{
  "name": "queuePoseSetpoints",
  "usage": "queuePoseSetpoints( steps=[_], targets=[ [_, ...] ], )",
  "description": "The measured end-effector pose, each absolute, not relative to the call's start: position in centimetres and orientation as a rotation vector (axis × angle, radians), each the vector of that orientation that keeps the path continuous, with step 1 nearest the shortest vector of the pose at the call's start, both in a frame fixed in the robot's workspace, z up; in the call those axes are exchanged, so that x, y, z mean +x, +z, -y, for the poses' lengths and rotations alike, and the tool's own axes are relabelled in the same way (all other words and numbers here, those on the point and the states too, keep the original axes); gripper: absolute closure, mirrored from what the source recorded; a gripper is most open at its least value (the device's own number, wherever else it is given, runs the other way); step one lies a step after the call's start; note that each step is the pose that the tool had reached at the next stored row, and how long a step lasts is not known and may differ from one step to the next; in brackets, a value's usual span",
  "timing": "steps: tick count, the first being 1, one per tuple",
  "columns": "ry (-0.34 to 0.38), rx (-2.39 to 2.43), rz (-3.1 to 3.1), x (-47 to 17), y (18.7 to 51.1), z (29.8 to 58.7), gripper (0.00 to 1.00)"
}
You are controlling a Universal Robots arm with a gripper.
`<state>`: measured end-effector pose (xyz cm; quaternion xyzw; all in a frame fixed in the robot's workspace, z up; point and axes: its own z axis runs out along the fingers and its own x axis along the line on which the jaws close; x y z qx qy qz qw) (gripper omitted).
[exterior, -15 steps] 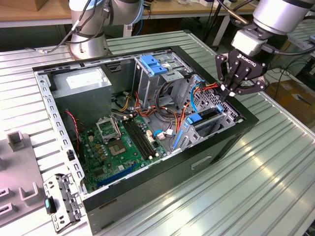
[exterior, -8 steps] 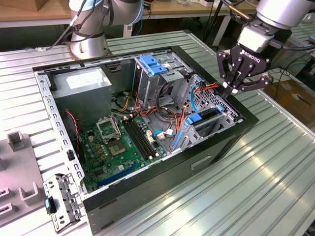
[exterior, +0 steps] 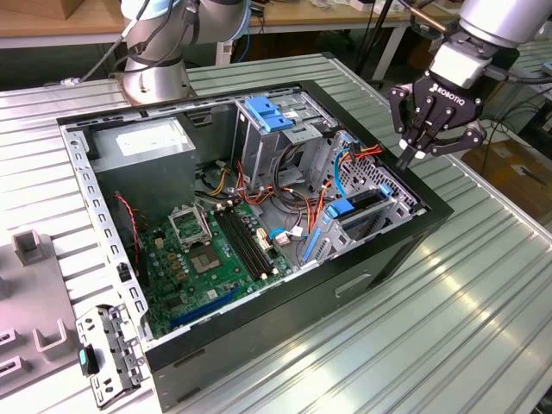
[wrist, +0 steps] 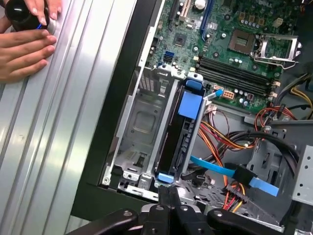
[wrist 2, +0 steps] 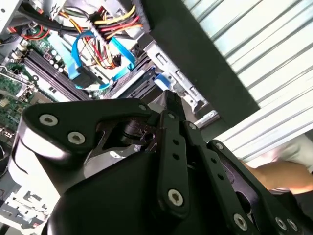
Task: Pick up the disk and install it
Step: 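Insert the first disk wire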
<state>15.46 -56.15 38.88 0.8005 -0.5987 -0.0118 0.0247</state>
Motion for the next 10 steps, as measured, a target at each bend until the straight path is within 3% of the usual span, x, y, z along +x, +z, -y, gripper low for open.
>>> queuePoseSetpoints(
  steps=[10],
  targets=[
    [-0.03,2.624,1.632,15.58,38.88,56.04,0.89]
  ],
)
